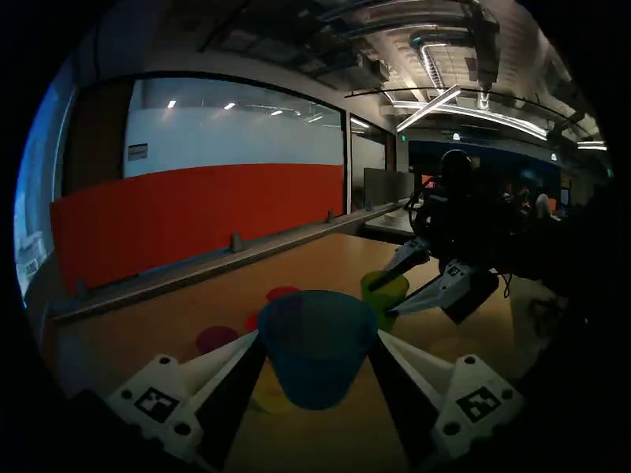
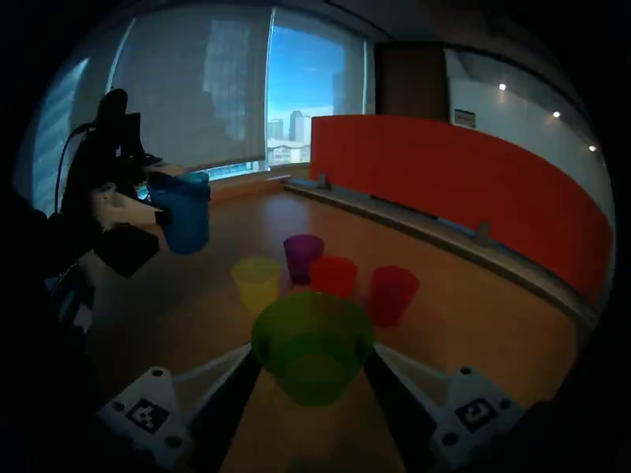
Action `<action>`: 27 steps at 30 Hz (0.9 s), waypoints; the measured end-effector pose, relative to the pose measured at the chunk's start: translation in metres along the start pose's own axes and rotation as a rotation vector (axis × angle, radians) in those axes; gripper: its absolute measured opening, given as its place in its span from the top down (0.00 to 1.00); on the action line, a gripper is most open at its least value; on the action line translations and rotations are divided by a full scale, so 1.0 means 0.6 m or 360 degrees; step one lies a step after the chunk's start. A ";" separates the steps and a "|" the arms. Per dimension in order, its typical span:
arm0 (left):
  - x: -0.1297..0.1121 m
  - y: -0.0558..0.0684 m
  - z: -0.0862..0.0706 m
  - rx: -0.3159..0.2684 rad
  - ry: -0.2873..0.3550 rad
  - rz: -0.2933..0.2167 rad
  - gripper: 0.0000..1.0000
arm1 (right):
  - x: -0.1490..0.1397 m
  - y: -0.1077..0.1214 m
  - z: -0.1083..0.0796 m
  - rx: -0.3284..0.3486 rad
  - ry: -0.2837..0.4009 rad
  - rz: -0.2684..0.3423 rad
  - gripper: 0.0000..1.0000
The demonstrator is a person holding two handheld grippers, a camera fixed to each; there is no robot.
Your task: Pour water
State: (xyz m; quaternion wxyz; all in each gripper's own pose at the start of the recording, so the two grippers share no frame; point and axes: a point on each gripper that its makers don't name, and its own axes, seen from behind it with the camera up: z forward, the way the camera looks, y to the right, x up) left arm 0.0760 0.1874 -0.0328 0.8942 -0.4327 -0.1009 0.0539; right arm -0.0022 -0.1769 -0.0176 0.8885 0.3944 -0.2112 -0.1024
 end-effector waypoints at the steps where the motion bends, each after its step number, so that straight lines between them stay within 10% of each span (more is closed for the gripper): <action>1: 0.000 0.000 0.001 -0.0001 0.0001 -0.0002 0.14 | 0.008 0.001 -0.004 -0.0003 0.0014 -0.0003 0.11; 27: 0.004 0.008 0.011 -0.0041 0.0025 -0.0016 0.14 | 0.153 0.000 -0.067 -0.0059 0.0379 -0.0059 0.11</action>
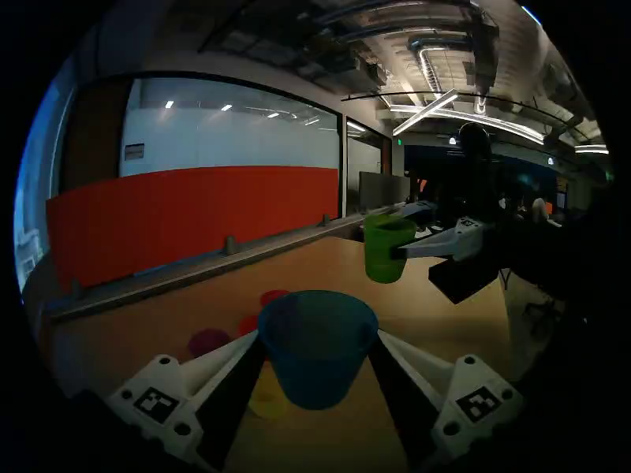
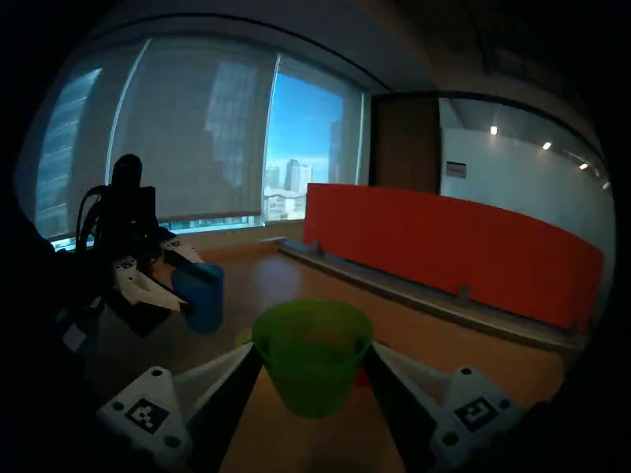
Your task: Pour water
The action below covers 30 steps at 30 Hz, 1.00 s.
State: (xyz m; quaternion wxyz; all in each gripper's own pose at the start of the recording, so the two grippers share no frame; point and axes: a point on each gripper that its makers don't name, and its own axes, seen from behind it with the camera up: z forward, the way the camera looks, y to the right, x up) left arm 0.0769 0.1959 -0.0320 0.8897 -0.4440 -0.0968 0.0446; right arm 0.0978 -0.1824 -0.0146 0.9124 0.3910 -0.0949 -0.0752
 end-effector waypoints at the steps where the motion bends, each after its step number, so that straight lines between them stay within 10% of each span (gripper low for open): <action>1: 0.000 0.001 0.000 -0.0003 0.0001 -0.0002 0.14 | 0.002 0.000 0.001 -0.0003 0.0013 0.0003 0.10; 30: 0.007 0.020 0.020 -0.0063 0.0008 0.0008 0.15 | 0.032 0.005 -0.002 -0.0002 0.0050 -0.0124 0.10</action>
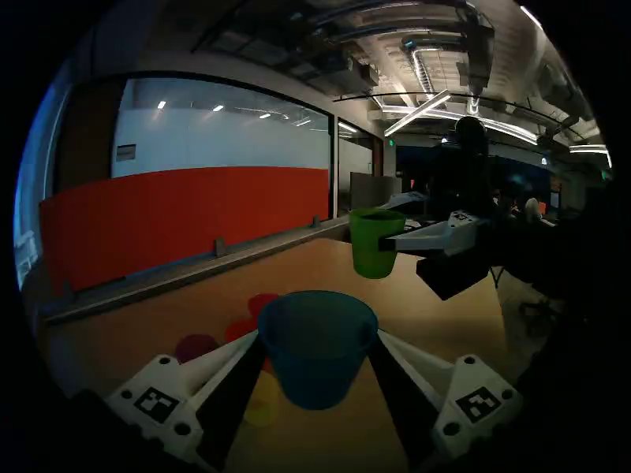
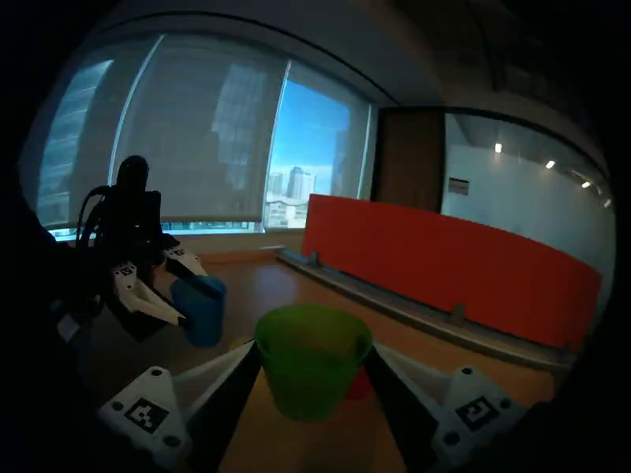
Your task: Pour water
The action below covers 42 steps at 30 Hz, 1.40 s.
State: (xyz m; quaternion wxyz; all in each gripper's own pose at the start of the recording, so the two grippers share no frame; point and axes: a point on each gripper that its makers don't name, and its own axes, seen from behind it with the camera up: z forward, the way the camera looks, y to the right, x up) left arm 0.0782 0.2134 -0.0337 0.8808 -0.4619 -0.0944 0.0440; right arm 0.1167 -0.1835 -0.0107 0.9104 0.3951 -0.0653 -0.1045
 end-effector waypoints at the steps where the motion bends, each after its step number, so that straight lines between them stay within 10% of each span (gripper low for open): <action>1: 0.000 0.001 0.001 -0.0002 0.0001 -0.0001 0.15 | 0.002 0.000 0.000 -0.0001 0.0000 -0.0021 0.10; 42: 0.026 0.046 0.049 -0.0127 0.0089 -0.0006 0.15 | 0.114 -0.015 0.052 0.0044 0.0048 -0.0838 0.10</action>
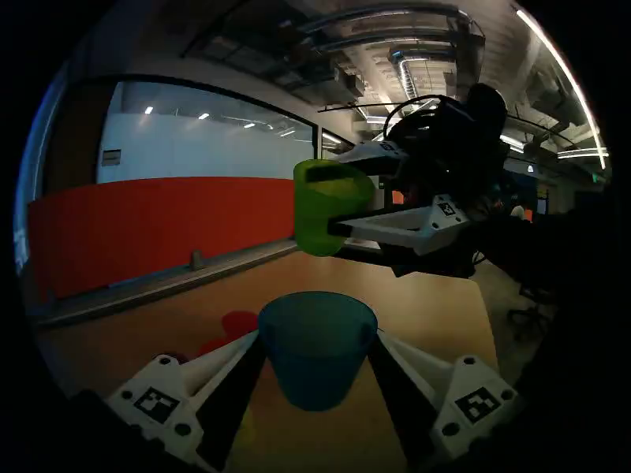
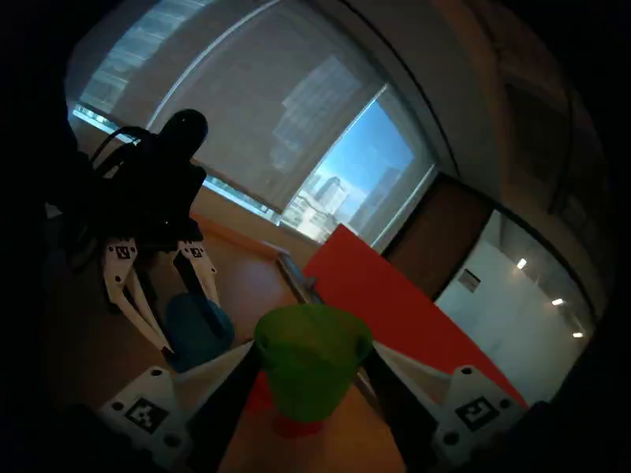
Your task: Pour water
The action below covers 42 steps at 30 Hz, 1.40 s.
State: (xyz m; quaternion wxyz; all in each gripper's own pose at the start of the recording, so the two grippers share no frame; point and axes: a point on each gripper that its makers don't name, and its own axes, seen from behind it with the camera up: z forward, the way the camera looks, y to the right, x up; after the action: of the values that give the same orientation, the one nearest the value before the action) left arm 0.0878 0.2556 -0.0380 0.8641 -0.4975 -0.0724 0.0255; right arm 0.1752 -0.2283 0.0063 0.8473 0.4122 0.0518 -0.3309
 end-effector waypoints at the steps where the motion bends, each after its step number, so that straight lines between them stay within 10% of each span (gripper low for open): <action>1: 0.001 0.000 0.000 -0.0001 0.0003 -0.0001 0.15 | 0.003 0.001 0.002 0.0002 0.0000 -0.0022 0.10; 42: 0.027 -0.006 0.016 0.0003 0.0042 0.0013 0.15 | 0.051 0.013 0.054 0.0011 -0.0041 -0.0744 0.10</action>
State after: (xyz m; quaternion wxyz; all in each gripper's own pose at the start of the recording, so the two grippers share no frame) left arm 0.1020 0.2639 -0.0289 0.8652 -0.4974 -0.0589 0.0226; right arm 0.1976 -0.2642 0.0218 0.7469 0.3877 0.1339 -0.5234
